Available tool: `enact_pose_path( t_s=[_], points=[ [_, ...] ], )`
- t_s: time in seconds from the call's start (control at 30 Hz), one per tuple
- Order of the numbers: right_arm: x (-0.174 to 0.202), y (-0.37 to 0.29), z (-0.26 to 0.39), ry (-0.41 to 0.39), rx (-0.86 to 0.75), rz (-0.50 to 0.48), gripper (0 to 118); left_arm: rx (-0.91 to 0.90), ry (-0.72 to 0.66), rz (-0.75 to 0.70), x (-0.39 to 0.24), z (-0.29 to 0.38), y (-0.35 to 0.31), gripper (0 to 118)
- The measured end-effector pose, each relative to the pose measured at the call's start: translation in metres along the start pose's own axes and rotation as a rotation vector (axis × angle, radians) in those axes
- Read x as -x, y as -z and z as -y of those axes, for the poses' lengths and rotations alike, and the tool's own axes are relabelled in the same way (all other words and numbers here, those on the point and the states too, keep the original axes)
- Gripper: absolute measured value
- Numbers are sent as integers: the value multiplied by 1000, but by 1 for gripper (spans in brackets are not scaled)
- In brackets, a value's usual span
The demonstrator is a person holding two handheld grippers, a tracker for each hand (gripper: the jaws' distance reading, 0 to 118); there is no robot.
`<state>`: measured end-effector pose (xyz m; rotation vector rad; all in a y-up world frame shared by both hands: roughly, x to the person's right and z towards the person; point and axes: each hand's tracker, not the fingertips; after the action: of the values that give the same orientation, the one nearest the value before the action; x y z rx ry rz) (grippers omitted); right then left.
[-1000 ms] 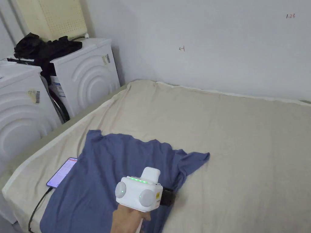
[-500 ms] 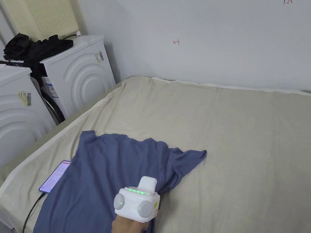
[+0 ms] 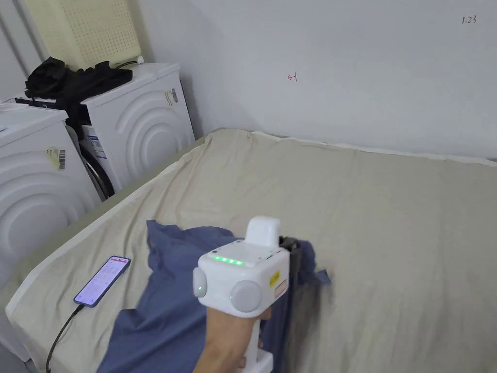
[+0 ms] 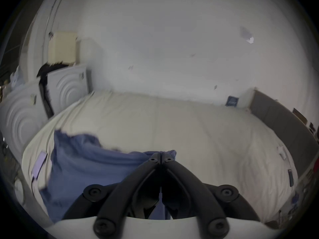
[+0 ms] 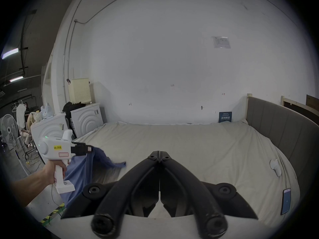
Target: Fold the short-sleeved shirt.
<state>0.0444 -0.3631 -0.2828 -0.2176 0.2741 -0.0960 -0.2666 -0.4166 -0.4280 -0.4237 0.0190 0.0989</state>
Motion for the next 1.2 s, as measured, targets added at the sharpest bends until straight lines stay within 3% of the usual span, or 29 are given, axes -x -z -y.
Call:
enact_pose_path(
  t_s=[0.3,0.5,0.6,0.8,0.83,1.0,1.03,1.07,1.1,1.13,1.17,1.2],
  points=[
    [-33,-48,-32,8,-140,117,0,-76,86,424,-191,-35,-58,0],
    [-66,-95,-56,-73,-182,274,0,85,188,682,-332,40,-84,0],
    [-77,-111,-56,-41,-201,278,0,189,288,796,-393,96,-107,0],
    [-83,-120,-47,-40,-183,292,0,317,436,831,-475,192,-120,0],
    [-83,-122,-46,-99,-155,327,0,392,358,847,-485,203,-114,0],
    [-94,-133,-38,-36,-167,303,0,346,372,721,-463,225,-88,1],
    [-96,-135,-37,-31,-166,302,0,336,356,711,-457,225,-82,5],
    [-97,-135,-37,-28,-165,304,0,334,322,710,-451,221,-78,23],
    [-97,-135,-37,-27,-167,306,0,337,291,705,-445,216,-73,73],
    [-97,-136,-37,-27,-168,304,0,343,270,701,-426,197,-82,110],
    [-96,-137,-38,-27,-167,301,0,317,264,680,-418,192,-82,118],
    [-94,-139,-38,-28,-170,299,0,286,234,655,-402,185,-86,115]
  ],
)
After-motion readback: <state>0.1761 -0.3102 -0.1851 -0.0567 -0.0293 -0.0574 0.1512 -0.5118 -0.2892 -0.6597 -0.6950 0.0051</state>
